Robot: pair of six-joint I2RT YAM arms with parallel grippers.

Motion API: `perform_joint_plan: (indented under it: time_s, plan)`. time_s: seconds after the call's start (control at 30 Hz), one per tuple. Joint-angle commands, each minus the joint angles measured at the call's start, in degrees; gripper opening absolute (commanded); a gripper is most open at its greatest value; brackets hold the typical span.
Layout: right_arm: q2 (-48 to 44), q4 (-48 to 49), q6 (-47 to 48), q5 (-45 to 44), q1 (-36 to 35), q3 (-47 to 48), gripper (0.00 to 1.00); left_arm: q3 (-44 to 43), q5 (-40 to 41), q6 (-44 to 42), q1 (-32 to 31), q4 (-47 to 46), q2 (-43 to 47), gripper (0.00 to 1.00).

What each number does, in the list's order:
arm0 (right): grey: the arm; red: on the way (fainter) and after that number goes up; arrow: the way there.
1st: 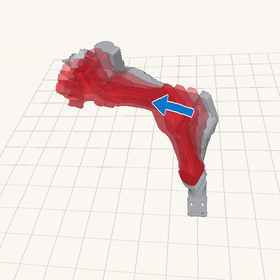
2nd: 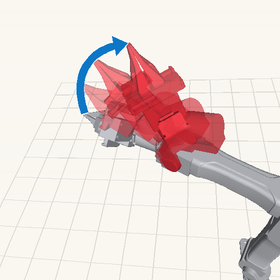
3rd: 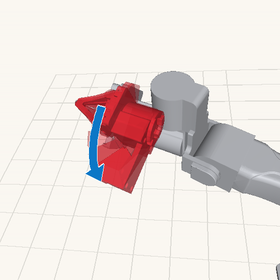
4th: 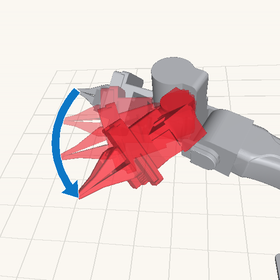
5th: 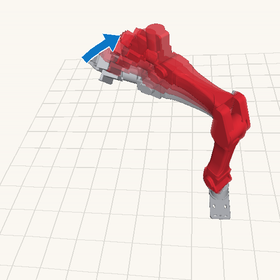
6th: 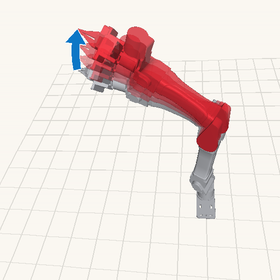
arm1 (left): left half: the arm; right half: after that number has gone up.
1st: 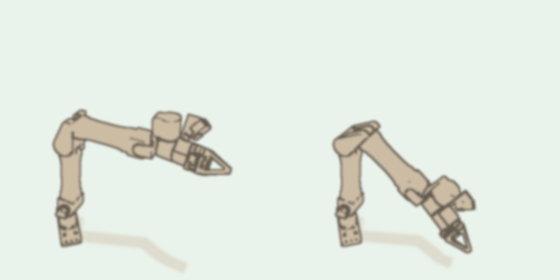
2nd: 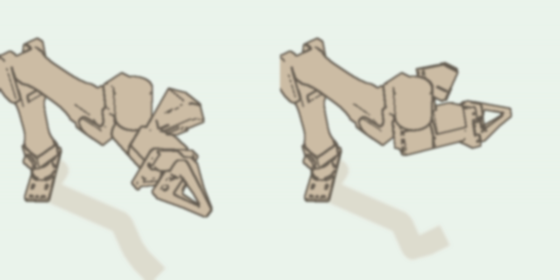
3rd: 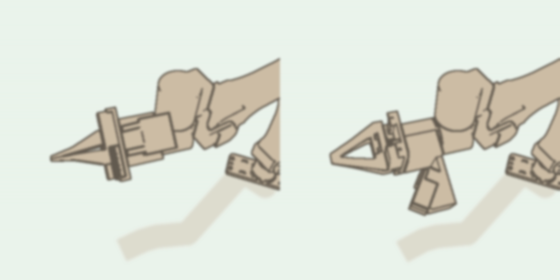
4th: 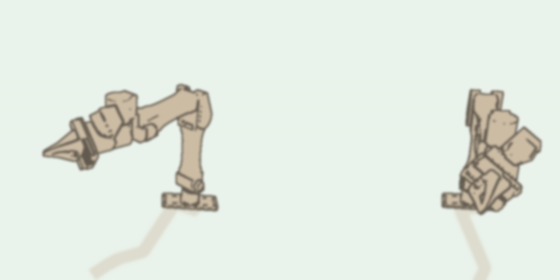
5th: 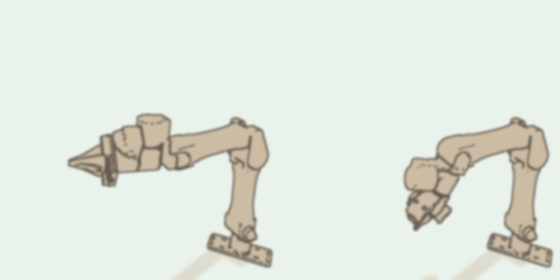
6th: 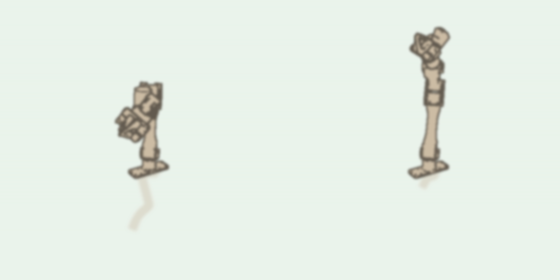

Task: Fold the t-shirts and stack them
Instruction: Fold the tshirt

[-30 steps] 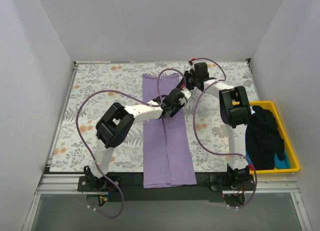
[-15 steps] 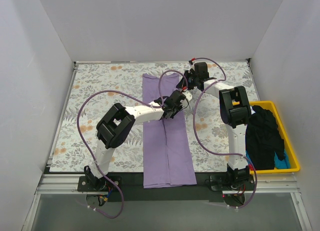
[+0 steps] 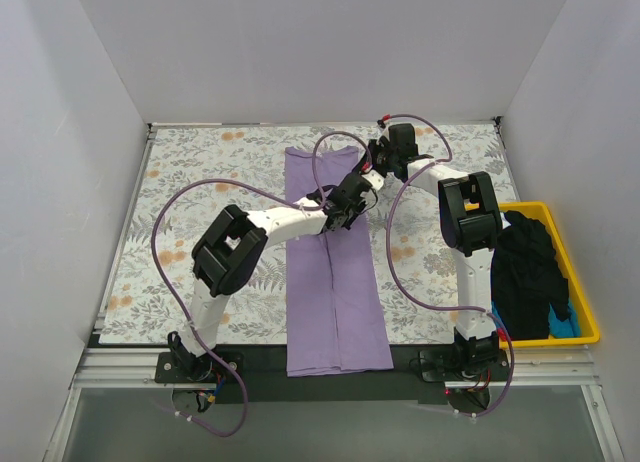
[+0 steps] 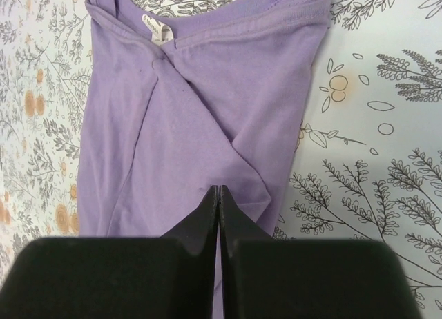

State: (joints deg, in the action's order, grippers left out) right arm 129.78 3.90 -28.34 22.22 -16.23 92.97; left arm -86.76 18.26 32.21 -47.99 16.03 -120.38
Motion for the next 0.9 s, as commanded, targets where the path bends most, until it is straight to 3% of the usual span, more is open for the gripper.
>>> perform_joint_plan:
  time_s: [0.0,0.47,0.87]
  plan:
    - [0.74,3.22,-0.4,0.81,0.23,3.01,0.01,-2.1,-2.09,4.08,2.89,-0.21,3.39,0.0]
    - [4.17,4.88,-2.77,0.55,0.67,6.44,0.01,0.1,-13.07,15.16,12.65,0.14,4.1,0.0]
    - [6.01,7.35,-4.53,-0.24,0.94,7.31,0.01,-0.87,-15.71,16.31,17.75,0.14,2.86,0.0]
